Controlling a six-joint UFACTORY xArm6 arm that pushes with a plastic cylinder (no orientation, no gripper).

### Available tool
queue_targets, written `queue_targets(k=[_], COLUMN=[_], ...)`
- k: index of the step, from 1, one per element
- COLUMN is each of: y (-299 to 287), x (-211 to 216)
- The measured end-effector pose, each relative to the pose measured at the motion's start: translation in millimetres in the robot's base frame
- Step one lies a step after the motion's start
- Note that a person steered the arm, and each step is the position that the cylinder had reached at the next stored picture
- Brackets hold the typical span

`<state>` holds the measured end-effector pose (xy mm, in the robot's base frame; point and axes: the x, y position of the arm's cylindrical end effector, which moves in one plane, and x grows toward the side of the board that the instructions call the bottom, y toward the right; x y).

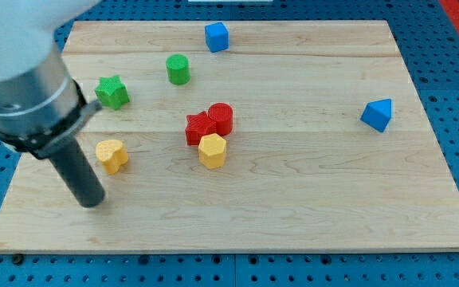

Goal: Point your arm at the yellow heart

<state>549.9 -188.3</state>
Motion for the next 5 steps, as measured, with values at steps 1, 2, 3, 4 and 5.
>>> queue_targets(k=[1, 2, 3, 4, 5], y=[-5, -5, -12, -16, -8], x=[-12, -13, -14, -28, -52])
